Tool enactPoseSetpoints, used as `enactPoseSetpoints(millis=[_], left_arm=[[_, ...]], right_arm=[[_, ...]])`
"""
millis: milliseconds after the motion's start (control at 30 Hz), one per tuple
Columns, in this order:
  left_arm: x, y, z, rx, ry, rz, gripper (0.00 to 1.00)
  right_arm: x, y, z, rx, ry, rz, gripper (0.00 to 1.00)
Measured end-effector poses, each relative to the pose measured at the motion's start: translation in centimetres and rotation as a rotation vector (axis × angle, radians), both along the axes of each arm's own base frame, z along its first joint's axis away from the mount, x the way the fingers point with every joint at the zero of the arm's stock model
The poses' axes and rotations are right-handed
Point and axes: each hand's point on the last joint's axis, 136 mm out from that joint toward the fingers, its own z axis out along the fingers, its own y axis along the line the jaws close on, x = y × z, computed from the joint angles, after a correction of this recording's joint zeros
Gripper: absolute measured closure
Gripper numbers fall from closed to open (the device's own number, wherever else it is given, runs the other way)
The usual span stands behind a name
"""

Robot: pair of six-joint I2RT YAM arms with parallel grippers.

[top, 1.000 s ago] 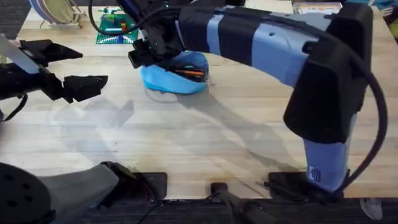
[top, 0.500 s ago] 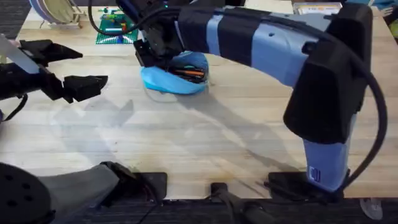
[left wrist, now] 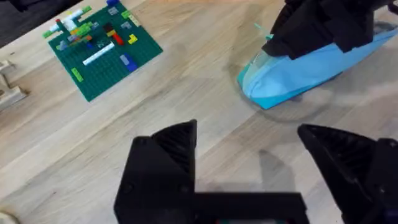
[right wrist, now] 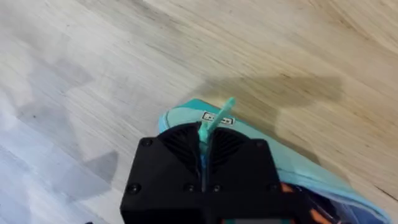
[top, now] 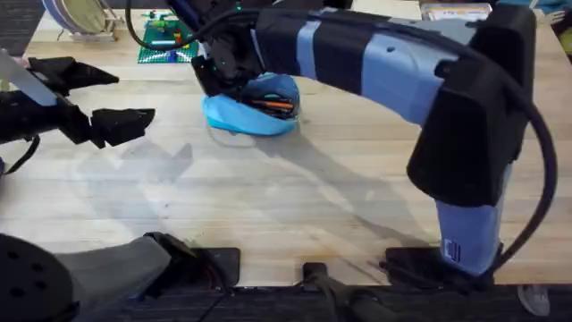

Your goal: Unzip the bag, pick up the pens from the table one at a time and place them inside, then zip the bag closed.

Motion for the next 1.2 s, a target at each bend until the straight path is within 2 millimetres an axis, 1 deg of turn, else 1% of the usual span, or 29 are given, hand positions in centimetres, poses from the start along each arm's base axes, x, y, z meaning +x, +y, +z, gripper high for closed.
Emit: enactPoseSetpoints(millis=[267, 567, 667, 867, 1200], left_arm=[[0.0, -0.1, 0.0, -0.003, 0.003, 0.000, 0.007], [-0.6, -0.7, -0.1, 0.003, 0.001, -0.037, 0.007], [-0.4, -0.8, -0.5, -0.017, -0.006, -0.056, 0.008], [0.5, -0.8, -2.2, -0.121, -0.036, -0.100, 0.007], [1.7, -0.6, -6.1, -0.264, -0.061, -0.138, 0.007]], right_arm=[[0.4, 0.5, 1.7, 0.020, -0.029, 0.013, 0.970], [0.4, 0.5, 1.8, 0.018, -0.030, 0.016, 0.970], [0.5, 0.6, 1.8, 0.019, -0.031, 0.016, 0.970], [0.5, 0.6, 1.8, 0.019, -0.031, 0.016, 0.970], [0.5, 0.6, 1.8, 0.019, -0.031, 0.016, 0.970]])
